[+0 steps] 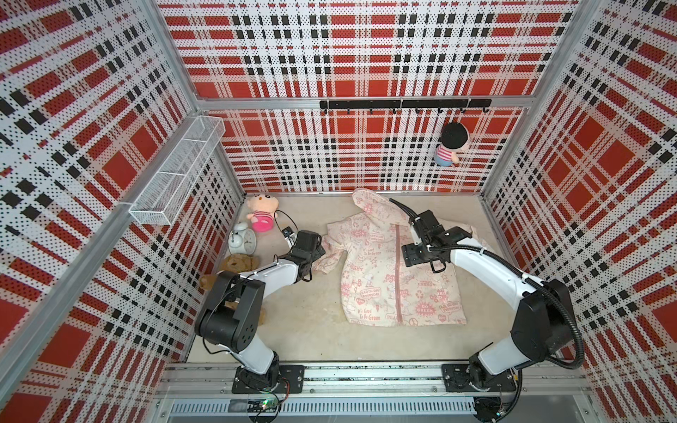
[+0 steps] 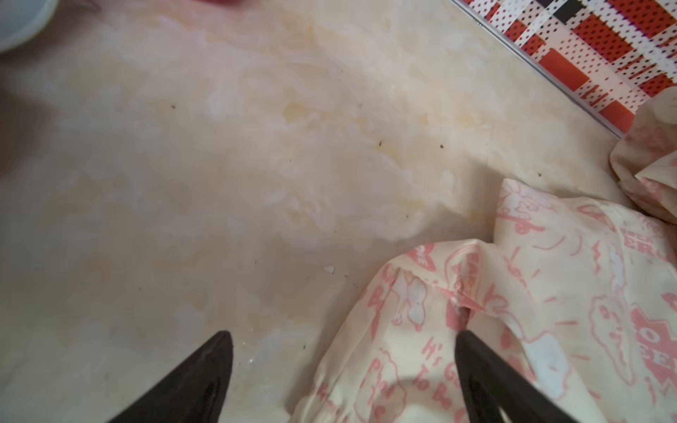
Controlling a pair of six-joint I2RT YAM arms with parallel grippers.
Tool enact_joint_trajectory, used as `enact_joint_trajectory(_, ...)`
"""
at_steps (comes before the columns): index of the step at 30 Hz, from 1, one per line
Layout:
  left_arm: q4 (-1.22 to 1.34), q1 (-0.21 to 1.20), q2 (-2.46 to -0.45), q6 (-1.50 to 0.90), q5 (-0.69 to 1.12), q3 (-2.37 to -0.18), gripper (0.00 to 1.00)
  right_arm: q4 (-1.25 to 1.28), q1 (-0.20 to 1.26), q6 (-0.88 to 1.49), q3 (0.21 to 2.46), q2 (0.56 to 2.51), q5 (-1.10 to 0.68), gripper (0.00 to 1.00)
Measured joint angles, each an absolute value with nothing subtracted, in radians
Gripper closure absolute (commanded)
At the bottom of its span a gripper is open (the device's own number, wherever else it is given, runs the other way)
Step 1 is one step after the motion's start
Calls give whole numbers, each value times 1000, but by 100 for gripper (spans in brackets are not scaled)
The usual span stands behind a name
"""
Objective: Unzip the jacket
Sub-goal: Flatten out the jacket at the center of the board.
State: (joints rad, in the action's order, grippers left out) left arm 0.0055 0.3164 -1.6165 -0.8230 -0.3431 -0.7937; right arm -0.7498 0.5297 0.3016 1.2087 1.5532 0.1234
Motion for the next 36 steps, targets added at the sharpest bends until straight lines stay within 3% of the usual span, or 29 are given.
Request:
enact_joint_trajectory(8, 116, 268, -1568, -1005, -239, -638, 6, -644, 780, 406, 1194, 1676, 132, 18)
enact_joint_trajectory(15, 234, 263, -1561, -1141, -154, -576, 31, -623, 845, 443, 1234, 1779, 144, 22)
enact_joint_trajectory(23, 381, 270, -1602, -1287, -72, -534, 46, -565, 849, 471, 1231, 1774, 158, 30)
enact_joint_trajectory(29, 434, 293, -1668, -1341, -38, -558, 70, -529, 849, 471, 1221, 1768, 164, 46)
enact_joint_trajectory(34, 448, 299, -1715, -1349, -21, -580, 99, -481, 852, 480, 1144, 1715, 178, 59)
enact_joint_trajectory(36, 458, 294, -1719, -1333, -10, -581, 100, -468, 853, 487, 1111, 1681, 189, 62)
